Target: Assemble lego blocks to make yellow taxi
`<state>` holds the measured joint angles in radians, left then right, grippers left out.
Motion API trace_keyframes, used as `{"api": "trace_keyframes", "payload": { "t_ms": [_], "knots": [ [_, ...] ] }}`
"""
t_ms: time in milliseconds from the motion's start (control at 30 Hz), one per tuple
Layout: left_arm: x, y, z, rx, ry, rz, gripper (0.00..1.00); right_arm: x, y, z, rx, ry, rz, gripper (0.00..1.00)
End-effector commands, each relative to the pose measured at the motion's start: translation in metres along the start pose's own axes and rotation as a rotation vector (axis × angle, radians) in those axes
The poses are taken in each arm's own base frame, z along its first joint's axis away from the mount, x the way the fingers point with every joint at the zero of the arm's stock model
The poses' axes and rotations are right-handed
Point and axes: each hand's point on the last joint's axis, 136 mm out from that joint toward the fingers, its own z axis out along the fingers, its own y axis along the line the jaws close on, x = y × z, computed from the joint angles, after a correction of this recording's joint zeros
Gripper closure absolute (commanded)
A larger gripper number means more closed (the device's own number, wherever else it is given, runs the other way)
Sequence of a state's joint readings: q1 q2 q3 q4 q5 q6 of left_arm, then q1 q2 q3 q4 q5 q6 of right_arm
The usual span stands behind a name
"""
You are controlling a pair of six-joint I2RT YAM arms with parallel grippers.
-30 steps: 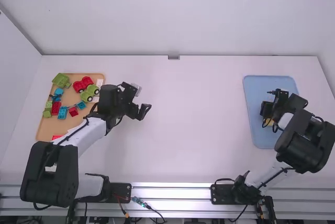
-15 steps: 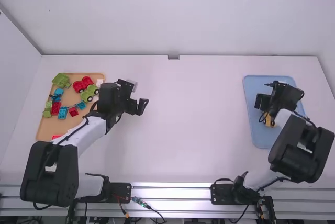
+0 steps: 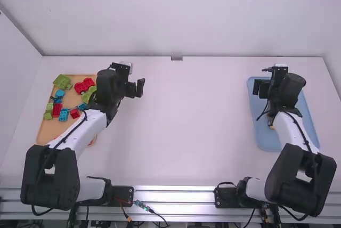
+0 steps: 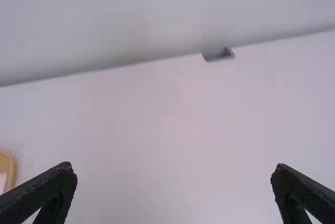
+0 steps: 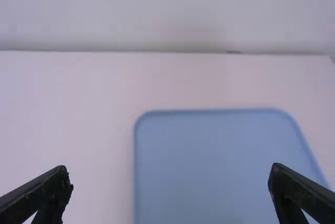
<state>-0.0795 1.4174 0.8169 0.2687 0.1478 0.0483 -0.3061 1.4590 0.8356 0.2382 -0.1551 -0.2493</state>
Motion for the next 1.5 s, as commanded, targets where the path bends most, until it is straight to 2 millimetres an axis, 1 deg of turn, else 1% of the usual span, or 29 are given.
{"api": "trace_keyframes", "payload": {
  "t_ms": [0,33,167,200,267,400,500,533,600,667,933,1067,1100,1200,1467],
  "knots": [
    [-0.018,0.006,-0.001,-0.022,-0.041,-0.004,0.01,-0.026,0.006,-0.010,-0.002,-0.064,-0.007,0.01],
    [-0.017,0.007,-0.002,-0.027,-0.039,-0.008,0.02,-0.025,0.007,-0.010,-0.003,-0.061,-0.005,0.02],
    [0.002,0.032,-0.014,-0.112,0.006,-0.072,0.06,-0.009,0.024,-0.018,-0.009,-0.013,0.027,0.06],
    [0.005,0.035,-0.016,-0.124,0.012,-0.075,0.07,-0.007,0.026,-0.019,-0.010,-0.006,0.031,0.07],
    [0.018,0.046,-0.025,-0.170,0.043,-0.087,0.10,0.004,0.037,-0.024,-0.012,0.026,0.050,0.10],
    [0.041,0.050,-0.038,-0.216,0.098,-0.092,0.15,0.025,0.054,-0.035,-0.012,0.083,0.080,0.15],
    [0.063,0.046,-0.049,-0.214,0.149,-0.098,0.20,0.045,0.076,-0.046,-0.052,0.133,0.106,0.21],
    [0.067,0.045,-0.051,-0.213,0.159,-0.099,0.21,0.049,0.080,-0.049,-0.060,0.142,0.110,0.22],
    [0.083,0.042,-0.059,-0.211,0.197,-0.103,0.25,0.064,0.096,-0.058,-0.094,0.180,0.119,0.26],
    [0.099,0.038,-0.067,-0.210,0.233,-0.107,0.29,0.071,0.109,-0.065,-0.125,0.179,0.098,0.29],
    [0.134,0.030,-0.092,-0.209,0.240,-0.108,0.45,0.107,0.111,-0.088,-0.125,0.179,0.098,0.46],
    [0.159,0.025,-0.104,-0.209,0.240,-0.108,0.56,0.133,0.112,-0.100,-0.125,0.179,0.098,0.57],
    [0.162,0.024,-0.106,-0.209,0.240,-0.108,0.57,0.136,0.113,-0.102,-0.125,0.179,0.098,0.58],
    [0.182,0.021,-0.114,-0.209,0.240,-0.108,0.65,0.157,0.114,-0.109,-0.125,0.179,0.098,0.66],
    [0.226,0.015,-0.125,-0.209,0.240,-0.108,0.82,0.201,0.118,-0.117,-0.125,0.179,0.098,0.83]
  ]
}}
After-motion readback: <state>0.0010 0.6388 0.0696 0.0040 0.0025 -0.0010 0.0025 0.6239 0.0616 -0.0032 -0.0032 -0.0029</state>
